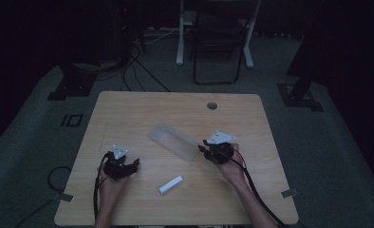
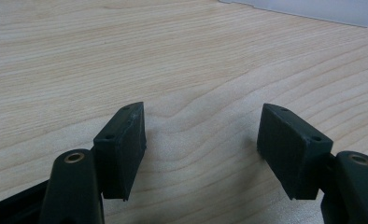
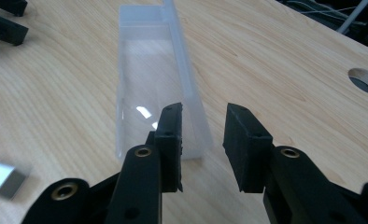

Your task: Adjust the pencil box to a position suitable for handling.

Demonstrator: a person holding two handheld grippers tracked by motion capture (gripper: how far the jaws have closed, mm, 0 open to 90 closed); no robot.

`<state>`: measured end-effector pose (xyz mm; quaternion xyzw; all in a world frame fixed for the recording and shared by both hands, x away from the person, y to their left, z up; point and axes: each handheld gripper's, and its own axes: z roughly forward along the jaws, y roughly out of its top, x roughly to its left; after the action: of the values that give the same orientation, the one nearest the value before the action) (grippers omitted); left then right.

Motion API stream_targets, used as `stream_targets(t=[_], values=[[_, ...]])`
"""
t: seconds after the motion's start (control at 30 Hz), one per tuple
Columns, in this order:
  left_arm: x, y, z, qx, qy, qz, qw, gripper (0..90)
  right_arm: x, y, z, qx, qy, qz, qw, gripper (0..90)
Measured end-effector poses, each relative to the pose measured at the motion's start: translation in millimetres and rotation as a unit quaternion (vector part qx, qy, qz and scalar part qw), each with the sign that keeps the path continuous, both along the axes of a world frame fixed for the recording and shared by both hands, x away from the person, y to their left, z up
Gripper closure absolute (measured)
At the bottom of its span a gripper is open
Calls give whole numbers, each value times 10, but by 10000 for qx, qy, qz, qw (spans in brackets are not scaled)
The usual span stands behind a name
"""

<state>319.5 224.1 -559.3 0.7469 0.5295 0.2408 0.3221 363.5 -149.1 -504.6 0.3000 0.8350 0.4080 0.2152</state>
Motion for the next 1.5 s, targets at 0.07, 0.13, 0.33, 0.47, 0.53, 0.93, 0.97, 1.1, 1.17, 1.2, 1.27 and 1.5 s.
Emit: stream_targets(t=[0.07,0.13,0.33,0.47,0.53,0.93,0.97,1.1,1.17,1.2,1.27,1.5], values=[[0,0,0,-3,-1,1,10000,331,46,39,-19,-36,49,-3,10000,660],[0,0,0,-2,-2,0,10000,331,78,79,-34,-47,78,37,10000,656],[1,-1,0,-2,0,-1,10000,330,116,166,-74,-92,39,153,9998,671],[3,-6,0,6,3,-17,10000,329,141,183,-96,-103,50,165,9998,707],[2,-6,0,6,4,-16,10000,329,147,190,-96,-132,34,187,9997,731],[3,-6,0,7,2,-16,10000,329,77,244,-54,-335,-135,496,9981,820],[2,-6,0,6,4,-17,10000,329,70,248,-54,-363,-164,540,9977,820],[2,-5,1,7,5,-18,10000,329,33,266,-51,-447,-237,761,9958,828],[2,-5,1,8,5,-18,10000,329,11,280,-49,-509,-291,871,9945,832],[2,-5,1,7,5,-18,10000,329,4,281,-48,-545,-335,978,9931,832],[2,-5,1,9,6,-18,10000,329,-8,286,-48,-607,-379,1106,9913,820],[2,-5,1,8,5,-19,10000,329,66,218,-68,-460,-244,610,9968,570]])
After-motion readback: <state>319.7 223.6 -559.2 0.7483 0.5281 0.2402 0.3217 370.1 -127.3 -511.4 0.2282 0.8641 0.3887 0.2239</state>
